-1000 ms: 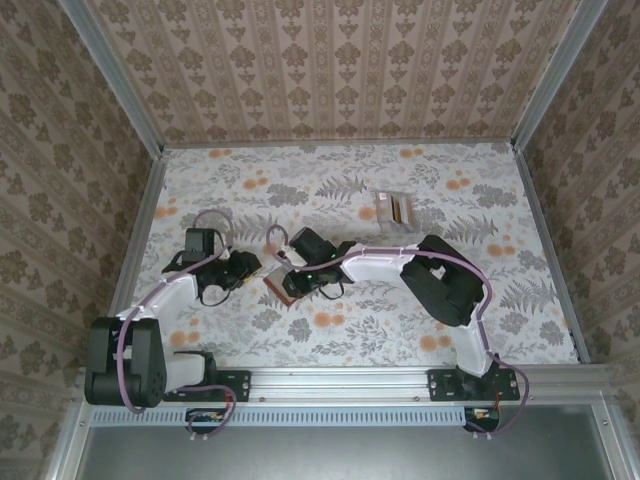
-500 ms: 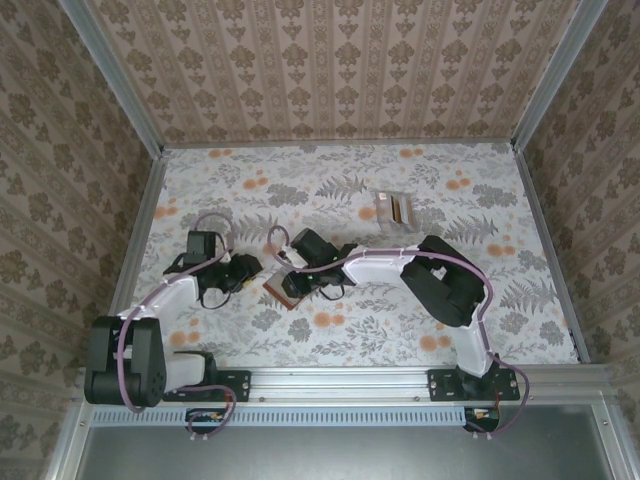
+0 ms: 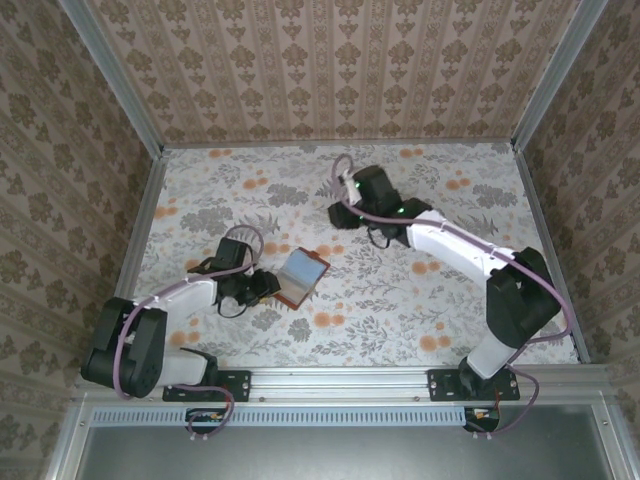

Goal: Put the credit cards into the card holder

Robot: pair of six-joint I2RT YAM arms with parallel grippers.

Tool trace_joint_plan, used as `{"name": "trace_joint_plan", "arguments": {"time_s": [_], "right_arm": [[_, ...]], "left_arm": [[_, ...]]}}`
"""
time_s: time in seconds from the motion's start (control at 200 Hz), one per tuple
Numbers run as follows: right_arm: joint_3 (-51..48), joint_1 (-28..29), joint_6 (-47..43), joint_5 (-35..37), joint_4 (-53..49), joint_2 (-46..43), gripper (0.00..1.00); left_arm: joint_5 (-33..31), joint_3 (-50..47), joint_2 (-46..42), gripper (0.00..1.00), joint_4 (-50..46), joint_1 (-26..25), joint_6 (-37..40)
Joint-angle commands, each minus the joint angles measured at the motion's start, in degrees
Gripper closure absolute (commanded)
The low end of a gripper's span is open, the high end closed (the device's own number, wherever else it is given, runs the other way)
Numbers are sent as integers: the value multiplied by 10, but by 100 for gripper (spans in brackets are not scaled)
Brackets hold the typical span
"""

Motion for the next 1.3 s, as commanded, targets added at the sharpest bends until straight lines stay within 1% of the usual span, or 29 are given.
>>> {"name": "trace_joint_plan", "arguments": {"time_s": [0.0, 0.125, 0.29, 0.395, 0.495, 0.74, 0.86, 1.005, 1.145, 1.295], "right_arm": [[25, -40, -26, 82, -120, 6, 47], [63, -74, -32, 107, -192, 39, 43], [98, -90, -28, 172, -225, 92, 39], [123, -100, -23, 188, -231, 127, 39], [142, -108, -16, 183, -232, 156, 39], [183, -118, -14, 178, -224, 224, 39], [197, -123, -8, 204, -217, 251, 40], [194, -123, -9, 248, -213, 239, 45], [193, -124, -20, 256, -209, 225, 50], [197, -128, -20, 266, -218, 225, 53]], "left_arm": [[-38, 1, 8, 68, -18, -11, -12], [-46, -2, 24, 70, 2, -15, -9], [-55, 26, 55, 71, -4, -14, 15], [-62, 48, 73, 72, -9, -11, 36], [-64, 74, 99, 72, -14, -4, 61], [-36, 136, 156, 73, -7, 2, 121], [-19, 165, 176, 72, -3, 5, 136], [5, 175, 162, 70, 1, 9, 145], [11, 177, 136, 70, -14, 22, 149], [30, 166, 106, 70, -21, 47, 141]]}}
